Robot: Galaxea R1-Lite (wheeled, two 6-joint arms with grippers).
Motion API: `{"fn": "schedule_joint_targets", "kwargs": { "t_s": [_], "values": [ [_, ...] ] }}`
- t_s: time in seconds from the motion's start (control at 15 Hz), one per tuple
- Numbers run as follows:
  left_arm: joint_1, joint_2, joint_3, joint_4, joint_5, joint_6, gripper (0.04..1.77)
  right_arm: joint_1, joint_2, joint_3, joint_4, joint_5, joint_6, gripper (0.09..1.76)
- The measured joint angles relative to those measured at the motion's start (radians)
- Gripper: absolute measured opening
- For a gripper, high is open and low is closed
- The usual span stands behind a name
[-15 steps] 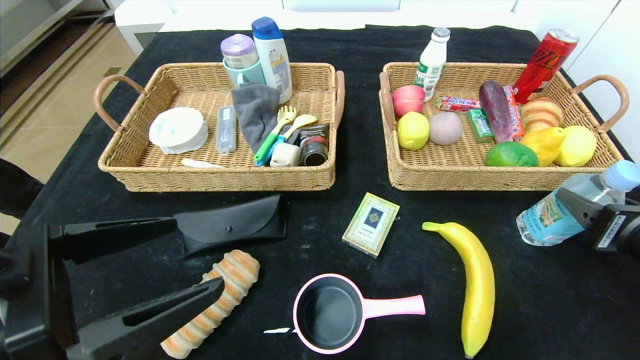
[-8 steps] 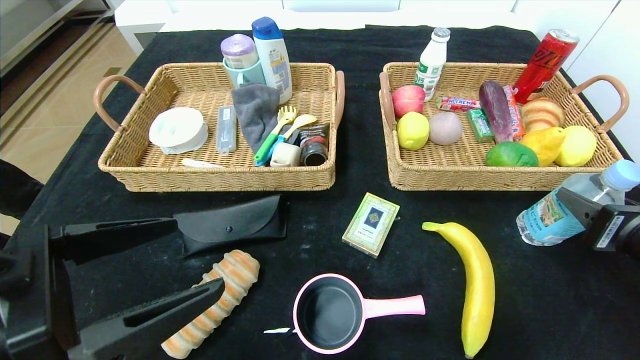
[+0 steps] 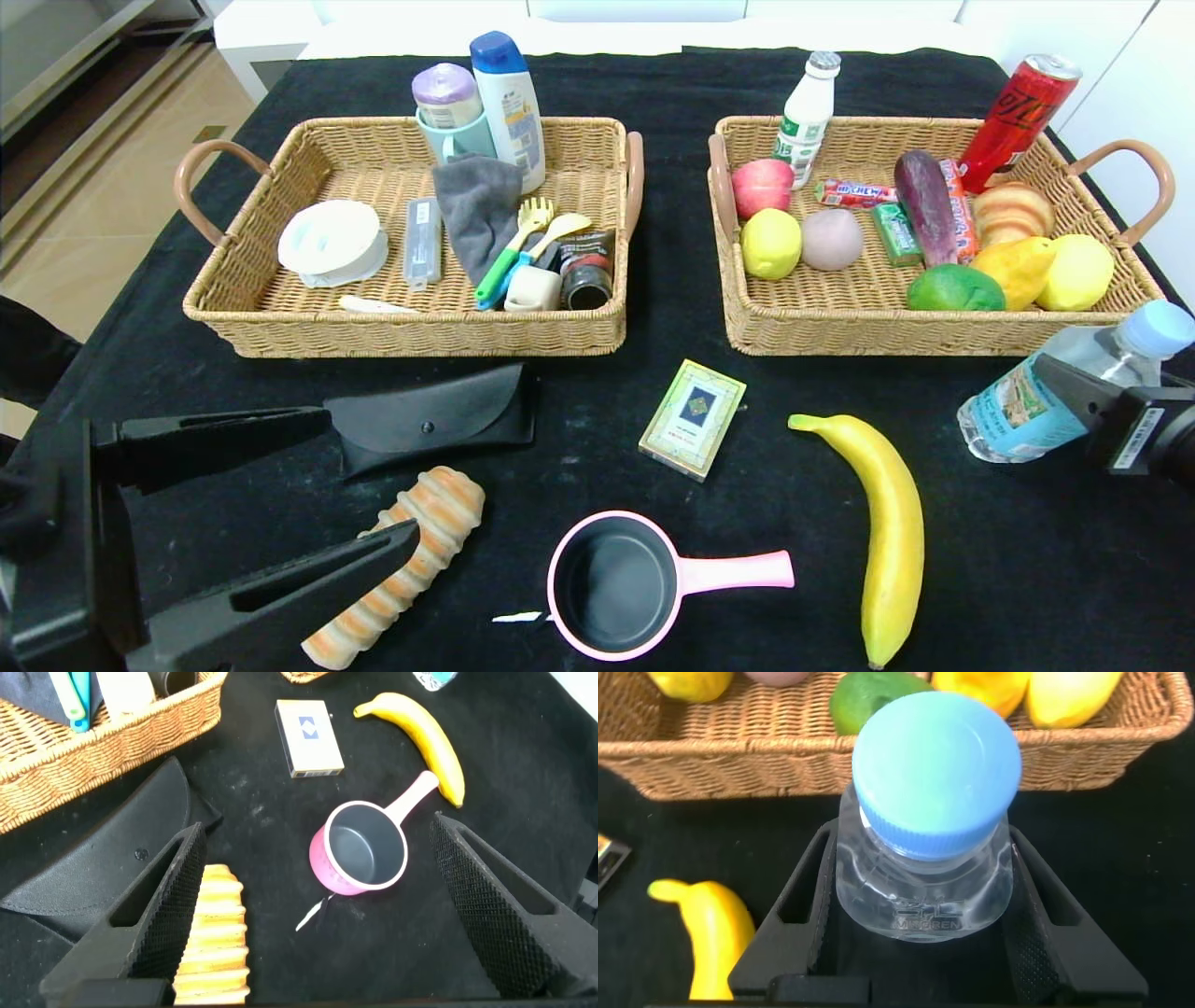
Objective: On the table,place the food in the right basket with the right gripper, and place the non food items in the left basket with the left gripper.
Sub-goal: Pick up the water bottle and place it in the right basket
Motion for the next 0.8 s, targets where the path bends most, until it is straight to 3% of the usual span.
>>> {"fn": "schedule_joint_targets", "kwargs": {
  "t_s": [0.13, 0.27, 0.47, 0.8],
  "values": [
    [0.0, 0.0, 0.0, 0.0, 0.0, -0.001, 1.72, 0.004, -0.021, -0.023, 0.018, 0.0, -0.022, 1.02],
    [0.0, 0.001, 0.0, 0.0, 0.001, 0.0, 1.72, 0.011, -0.05, -0.08, 0.12, -0.001, -0.031, 1.02],
    [0.0, 0.001, 0.0, 0.0, 0.001, 0.0, 1.72, 0.029, -0.085, -0.227, 0.277, 0.0, -0.032, 1.02],
    [0.0, 0.0, 0.001, -0.003, 0.003, 0.0, 1.72, 0.076, 0.013, -0.517, 0.341, 0.002, -0.044, 1.02]
  ]
}}
